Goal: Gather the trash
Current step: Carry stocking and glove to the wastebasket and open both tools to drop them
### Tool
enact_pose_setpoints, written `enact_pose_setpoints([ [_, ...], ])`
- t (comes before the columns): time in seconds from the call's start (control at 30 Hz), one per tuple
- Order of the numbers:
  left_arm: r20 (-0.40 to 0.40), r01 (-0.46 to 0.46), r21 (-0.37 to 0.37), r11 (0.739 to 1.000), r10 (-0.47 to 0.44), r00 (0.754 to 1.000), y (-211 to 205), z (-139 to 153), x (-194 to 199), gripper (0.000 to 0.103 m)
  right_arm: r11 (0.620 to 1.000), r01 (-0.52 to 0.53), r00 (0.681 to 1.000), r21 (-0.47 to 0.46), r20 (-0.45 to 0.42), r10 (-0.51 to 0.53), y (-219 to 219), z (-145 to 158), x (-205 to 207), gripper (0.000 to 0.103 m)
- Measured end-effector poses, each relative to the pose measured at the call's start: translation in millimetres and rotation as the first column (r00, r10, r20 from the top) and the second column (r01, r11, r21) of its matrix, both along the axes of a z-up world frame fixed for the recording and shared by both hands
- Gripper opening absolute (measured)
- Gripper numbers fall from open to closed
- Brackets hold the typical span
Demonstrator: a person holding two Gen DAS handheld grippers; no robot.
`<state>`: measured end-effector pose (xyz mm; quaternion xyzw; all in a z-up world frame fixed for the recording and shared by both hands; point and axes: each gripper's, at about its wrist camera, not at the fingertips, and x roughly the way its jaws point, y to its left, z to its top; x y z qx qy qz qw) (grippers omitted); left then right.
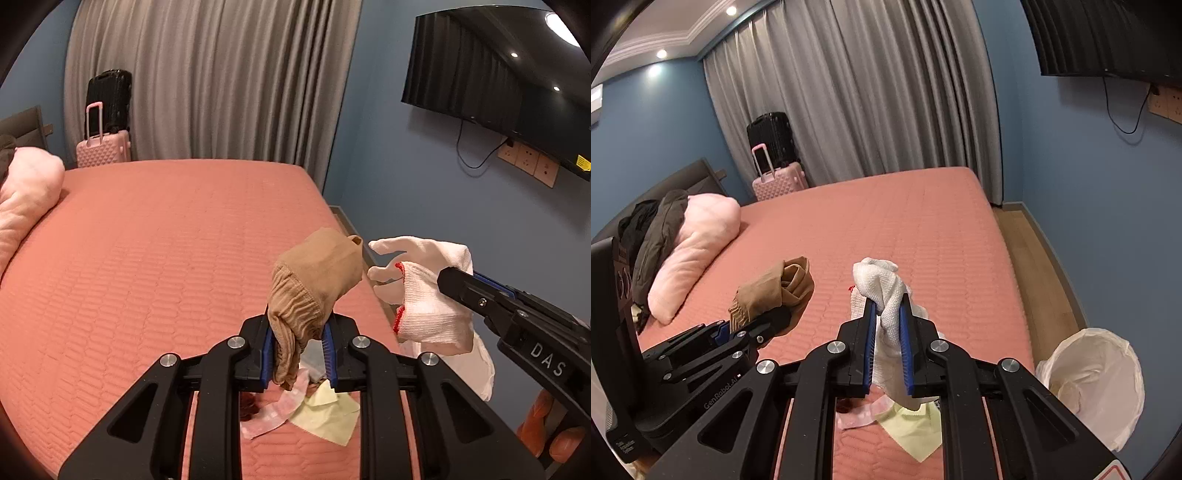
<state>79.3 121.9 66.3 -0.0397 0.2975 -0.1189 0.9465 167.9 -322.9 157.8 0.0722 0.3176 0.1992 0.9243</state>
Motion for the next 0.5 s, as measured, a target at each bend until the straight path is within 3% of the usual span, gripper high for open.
enact_pose_setpoints([
  [0.27,0.081,0.111,0.016,0.994,-0.112,0.99,-47,30,-2,0.021,0.996,0.091,0.993,0.024,0.076,-0.092,-65,36,-12,0.011],
  [0.5,0.105,0.199,0.042,0.979,-0.203,0.974,-98,44,-14,0.021,0.985,0.172,0.98,0.034,0.096,-0.174,-114,46,-21,0.011],
])
